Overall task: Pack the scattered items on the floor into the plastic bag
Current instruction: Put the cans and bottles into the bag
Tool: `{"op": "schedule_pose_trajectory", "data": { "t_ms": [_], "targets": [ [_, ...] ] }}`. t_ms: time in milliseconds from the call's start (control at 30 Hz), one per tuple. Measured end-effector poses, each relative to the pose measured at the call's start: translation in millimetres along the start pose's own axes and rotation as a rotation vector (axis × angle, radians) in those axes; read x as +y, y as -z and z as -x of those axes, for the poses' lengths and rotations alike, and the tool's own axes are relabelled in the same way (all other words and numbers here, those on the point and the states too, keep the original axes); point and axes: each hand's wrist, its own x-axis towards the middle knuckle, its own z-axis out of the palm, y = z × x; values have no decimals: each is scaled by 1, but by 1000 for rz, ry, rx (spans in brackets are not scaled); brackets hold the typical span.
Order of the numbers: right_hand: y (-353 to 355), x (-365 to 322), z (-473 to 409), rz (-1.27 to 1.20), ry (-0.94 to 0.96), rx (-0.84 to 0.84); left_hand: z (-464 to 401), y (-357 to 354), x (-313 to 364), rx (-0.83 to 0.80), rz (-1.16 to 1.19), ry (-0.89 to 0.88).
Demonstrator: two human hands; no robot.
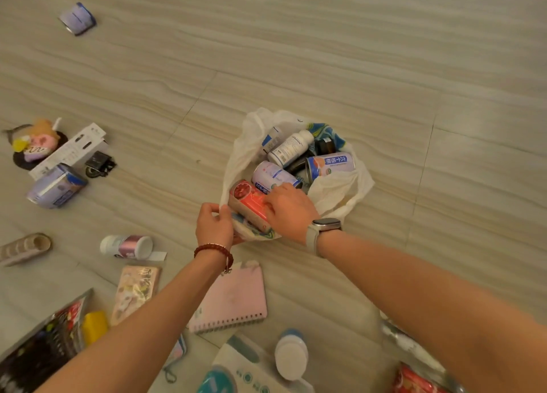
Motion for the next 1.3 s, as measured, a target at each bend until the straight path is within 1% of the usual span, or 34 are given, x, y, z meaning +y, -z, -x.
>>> {"op": "schedule_pose_trajectory", "data": {
  "t_ms": [100,167,200,233,267,300,333,367,400,433,467,500,533,567,633,667,733,767,967,1033,1067,1133,1200,1233,1267,1300],
  "targets": [
    [12,18,23,-98,112,55,11,-5,2,-47,-47,-14],
    [26,33,49,-140,139,105,21,-8,5,-45,-156,-92],
    [31,43,64,-148,136,119,28,-8,4,-17,-260,-158],
    [37,54,79,-150,116,121,39,-7,4,29,-375,-260],
    [41,65,95,-148,74,90,51,-6,2,57,-479,-402],
    [42,76,111,-136,30,22,63,-5,-3,31,-586,-570],
    [41,85,127,-100,-19,-79,74,-5,-9,-64,-692,-731],
    [36,94,142,-33,-69,-193,85,-5,-16,-238,-787,-829],
    [29,101,157,45,-117,-304,95,-6,-20,-465,-861,-837],
    [20,106,170,111,-163,-395,105,-6,-24,-694,-937,-767],
    [12,110,182,153,-204,-458,113,-6,-28,-864,-1047,-708],
    [4,112,191,175,-236,-500,119,-7,-31,-966,-1187,-698],
    [-3,113,198,183,-253,-519,123,-7,-34,-1028,-1310,-700],
    [-9,115,202,180,-261,-519,125,-8,-36,-1077,-1399,-660],
    [-12,115,203,162,-275,-511,125,-8,-39,-1139,-1501,-502],
    [-10,114,201,147,-285,-507,123,-9,-40,-1153,-1514,-432],
    [-1,109,189,75,-303,-463,121,-10,-39,-1142,-1476,-362],
    [7,105,179,-2,-320,-406,120,-11,-36,-1133,-1470,-343],
    [64,70,82,-685,-401,141,111,-7,-20,-1154,-1465,-173],
    [70,56,48,-837,-400,281,109,0,-3,-1130,-1404,-155],
    [72,49,34,-871,-385,350,106,4,8,-1115,-1357,-138],
    [73,39,13,-815,-338,460,91,15,28,-1064,-1092,-98],
    [68,35,0,-699,-292,491,73,22,42,-973,-693,-30],
    [63,35,-5,-656,-275,472,67,24,48,-883,-475,13],
    [57,36,-8,-618,-268,430,58,22,49,-757,-306,16],
    [51,38,-11,-576,-268,377,53,20,55,-627,-198,-24]
  ]
}}
